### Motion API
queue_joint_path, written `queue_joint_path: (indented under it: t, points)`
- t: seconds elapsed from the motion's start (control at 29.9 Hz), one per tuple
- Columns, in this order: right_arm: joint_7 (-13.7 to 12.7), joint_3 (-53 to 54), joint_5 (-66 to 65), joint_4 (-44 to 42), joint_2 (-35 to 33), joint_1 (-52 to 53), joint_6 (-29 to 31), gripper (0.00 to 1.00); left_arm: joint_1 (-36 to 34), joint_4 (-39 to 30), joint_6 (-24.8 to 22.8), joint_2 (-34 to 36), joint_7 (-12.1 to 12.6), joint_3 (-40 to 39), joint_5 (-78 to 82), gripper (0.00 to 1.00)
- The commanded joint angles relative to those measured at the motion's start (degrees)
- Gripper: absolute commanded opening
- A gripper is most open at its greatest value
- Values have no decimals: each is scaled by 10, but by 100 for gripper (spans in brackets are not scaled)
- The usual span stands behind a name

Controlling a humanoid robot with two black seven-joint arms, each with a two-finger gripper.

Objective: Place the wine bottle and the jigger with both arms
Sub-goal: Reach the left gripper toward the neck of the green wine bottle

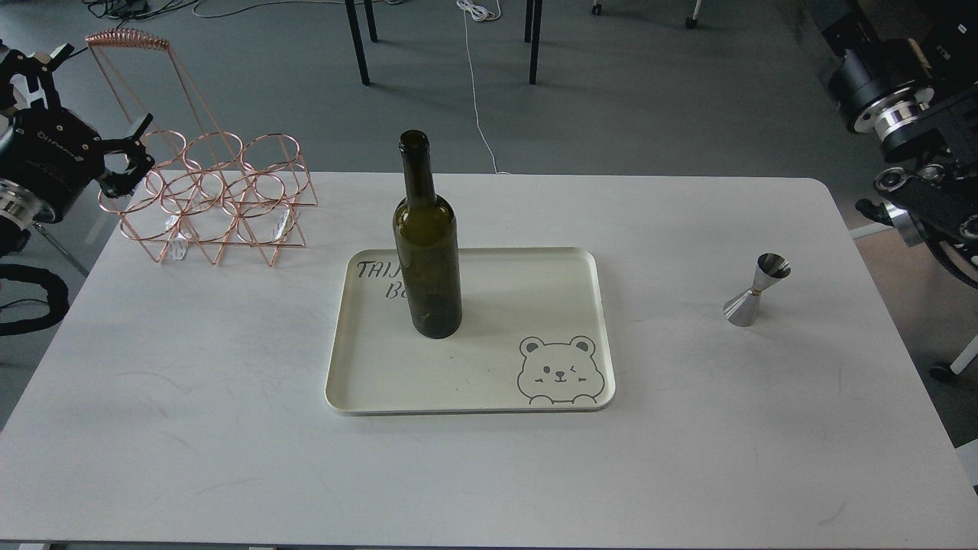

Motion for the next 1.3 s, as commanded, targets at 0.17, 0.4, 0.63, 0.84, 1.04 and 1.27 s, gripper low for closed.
queue_joint_path:
  t: [0.17,0.4,0.63,0.84,1.04,1.27]
  points:
    - [0,156,237,-93,42,-34,175,89,9,-170,-2,123,-9,3,107,98]
    - [0,240,411,-154,41,-81,367,97,6,-301,25,185,-37,-10,243,98]
    - [0,252,503,-184,36,-104,462,98,4,-405,51,187,-52,-18,517,98]
    - [0,265,535,-195,42,-140,503,98,-2,-438,66,154,-55,-18,730,98]
    - [0,276,567,-196,47,-147,503,98,-4,-462,97,114,-71,-17,945,98]
    - [0,280,567,-197,48,-146,503,98,-16,-428,198,20,-70,-5,1153,98]
